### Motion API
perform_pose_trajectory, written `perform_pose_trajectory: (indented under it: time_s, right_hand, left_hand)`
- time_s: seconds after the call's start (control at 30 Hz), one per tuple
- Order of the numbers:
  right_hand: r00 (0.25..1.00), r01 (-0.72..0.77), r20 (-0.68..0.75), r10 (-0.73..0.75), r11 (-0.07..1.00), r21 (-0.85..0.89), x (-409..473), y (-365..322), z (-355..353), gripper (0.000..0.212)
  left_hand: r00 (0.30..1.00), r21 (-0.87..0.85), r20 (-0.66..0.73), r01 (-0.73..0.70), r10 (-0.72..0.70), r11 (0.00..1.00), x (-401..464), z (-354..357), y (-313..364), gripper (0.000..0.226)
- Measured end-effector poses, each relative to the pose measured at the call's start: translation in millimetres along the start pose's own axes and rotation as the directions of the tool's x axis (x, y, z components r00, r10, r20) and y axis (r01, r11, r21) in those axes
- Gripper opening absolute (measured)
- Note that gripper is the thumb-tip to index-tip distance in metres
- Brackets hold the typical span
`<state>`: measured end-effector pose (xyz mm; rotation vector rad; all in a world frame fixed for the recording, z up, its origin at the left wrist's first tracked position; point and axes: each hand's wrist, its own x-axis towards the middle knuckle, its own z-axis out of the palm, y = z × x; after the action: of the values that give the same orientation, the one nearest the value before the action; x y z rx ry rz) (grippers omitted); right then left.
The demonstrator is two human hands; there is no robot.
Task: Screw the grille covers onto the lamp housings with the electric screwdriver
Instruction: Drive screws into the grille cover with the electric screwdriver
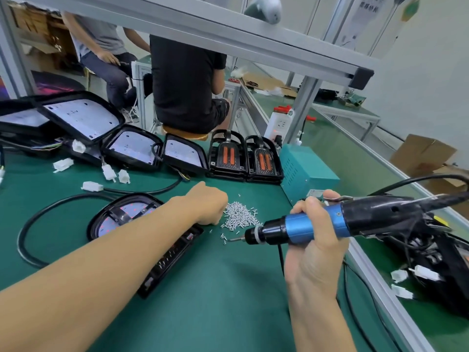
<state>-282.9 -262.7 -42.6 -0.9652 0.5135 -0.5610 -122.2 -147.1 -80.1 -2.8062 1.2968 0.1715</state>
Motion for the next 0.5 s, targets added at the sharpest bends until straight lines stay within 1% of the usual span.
perform_pose_trajectory:
  time_s: [0.03,0.1,0.13,0.2,0.23,0.27,0.33,0.4,0.5]
  right_hand:
    - [1.000,0.012,0.015,-0.012,1.000,0.005,0.8,-1.2,0.8,0.017]
    - [0.998,0.045,0.037,-0.046,0.999,0.016,-0.3,-1.5,2.0,0.016]
    - [0.996,0.085,0.037,-0.086,0.996,0.036,-4.3,-3.4,4.0,0.017]
    - [0.966,0.255,0.008,-0.258,0.956,0.144,-17.9,-9.4,9.5,0.020]
    - [0.944,0.325,-0.015,-0.330,0.919,0.222,-24.1,-9.6,12.7,0.025]
    - [0.932,0.352,-0.020,-0.363,0.888,0.295,-28.4,-9.0,15.5,0.029]
    - [0.934,0.322,0.017,-0.358,0.860,0.395,-32.3,-8.3,23.6,0.030]
    - [0.939,0.273,0.071,-0.338,0.852,0.448,-34.2,-7.9,33.0,0.028]
    - [0.937,0.219,0.149,-0.317,0.860,0.460,-42.2,-2.4,53.2,0.029]
  left_hand:
    - [1.000,-0.057,-0.013,-0.006,0.005,0.998,-4.6,-4.0,-1.6,0.021]
    - [0.995,-0.245,-0.101,-0.024,-0.001,0.969,-19.4,-8.2,-9.1,0.010]
    - [0.986,-0.372,-0.165,-0.042,-0.022,0.927,-30.4,-12.1,-11.5,0.008]
    - [0.953,-0.618,-0.291,-0.121,-0.083,0.777,-59.5,-14.7,-14.5,0.008]
    - [0.933,-0.689,-0.341,-0.166,-0.113,0.706,-76.6,-14.4,-14.8,0.012]
    - [0.919,-0.737,-0.367,-0.190,-0.147,0.649,-92.4,-11.2,-14.8,0.014]
    - [0.915,-0.822,-0.344,-0.183,-0.213,0.540,-118.3,-1.5,-15.9,0.016]
    - [0.914,-0.891,-0.293,-0.154,-0.283,0.426,-136.7,5.1,-18.7,0.014]
    - [0.896,-0.925,-0.293,-0.177,-0.334,0.335,-158.2,8.3,-26.5,0.014]
